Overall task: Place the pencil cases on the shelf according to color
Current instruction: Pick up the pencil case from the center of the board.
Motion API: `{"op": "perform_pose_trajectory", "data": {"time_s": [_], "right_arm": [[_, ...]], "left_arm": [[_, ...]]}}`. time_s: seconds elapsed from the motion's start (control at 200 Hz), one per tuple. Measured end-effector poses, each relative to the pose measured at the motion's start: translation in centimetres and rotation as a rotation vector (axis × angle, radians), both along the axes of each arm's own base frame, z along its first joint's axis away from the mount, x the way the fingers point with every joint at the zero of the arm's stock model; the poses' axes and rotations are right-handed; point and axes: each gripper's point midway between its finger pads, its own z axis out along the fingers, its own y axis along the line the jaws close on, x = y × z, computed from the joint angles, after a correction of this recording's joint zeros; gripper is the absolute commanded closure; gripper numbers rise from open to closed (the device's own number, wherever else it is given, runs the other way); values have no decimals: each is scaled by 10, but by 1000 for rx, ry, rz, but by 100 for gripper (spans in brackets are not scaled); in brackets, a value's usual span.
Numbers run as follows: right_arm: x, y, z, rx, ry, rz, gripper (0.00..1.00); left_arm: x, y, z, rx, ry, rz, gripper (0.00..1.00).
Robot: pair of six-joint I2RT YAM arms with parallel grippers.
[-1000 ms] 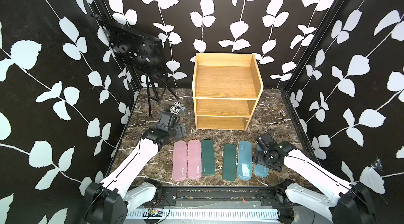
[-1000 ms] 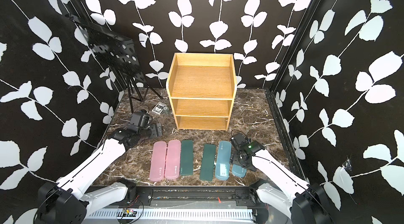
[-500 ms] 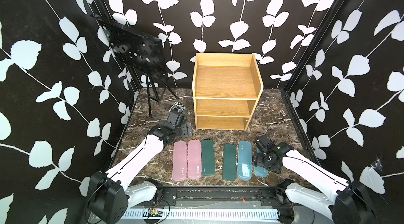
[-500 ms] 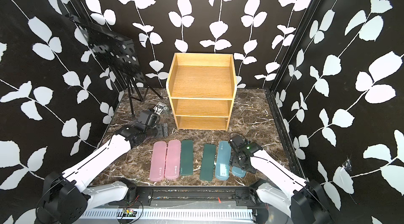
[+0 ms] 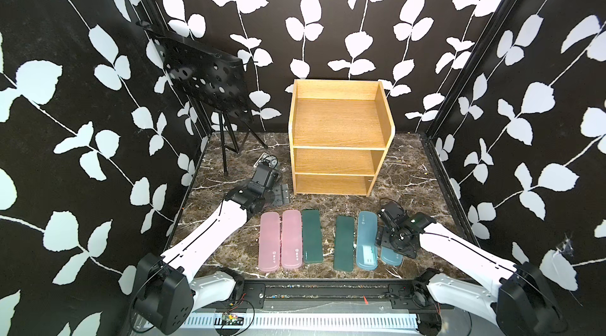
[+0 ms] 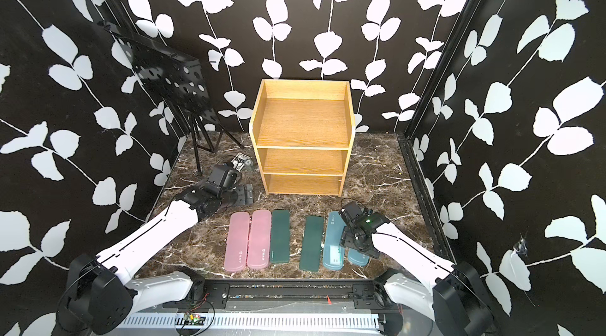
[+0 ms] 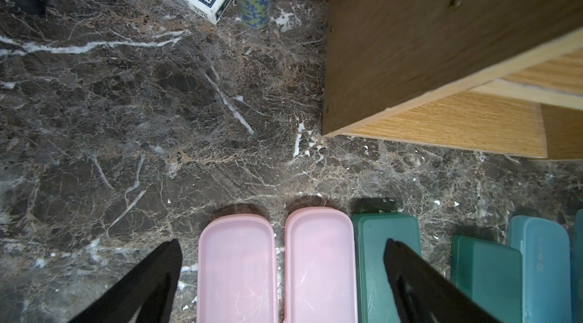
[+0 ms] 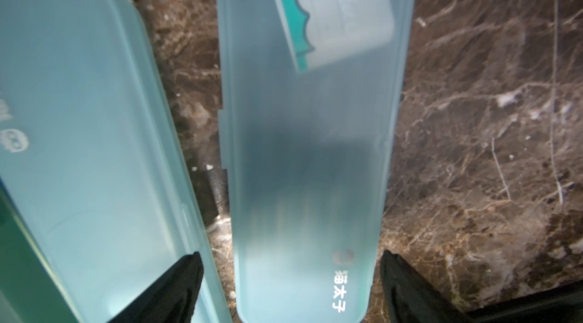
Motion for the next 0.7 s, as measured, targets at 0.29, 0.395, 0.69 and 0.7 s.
{"op": "perform_pose_trajectory", "data": {"time_s": [0.29, 0.395, 0.69, 0.7], "right_arm": [[-6, 3, -7, -36, 27, -10, 10], [-8, 5, -8, -52, 25, -10, 10], [-16, 12, -17, -98, 41, -5, 13], [-16, 13, -17, -99, 38, -7, 13]], "left_arm": [[5, -6, -1, -10, 0, -17, 1], [11, -10, 3, -14, -8, -26, 1], [17, -16, 13, -24, -31, -49, 1], [17, -16, 13, -24, -32, -50, 1]]}}
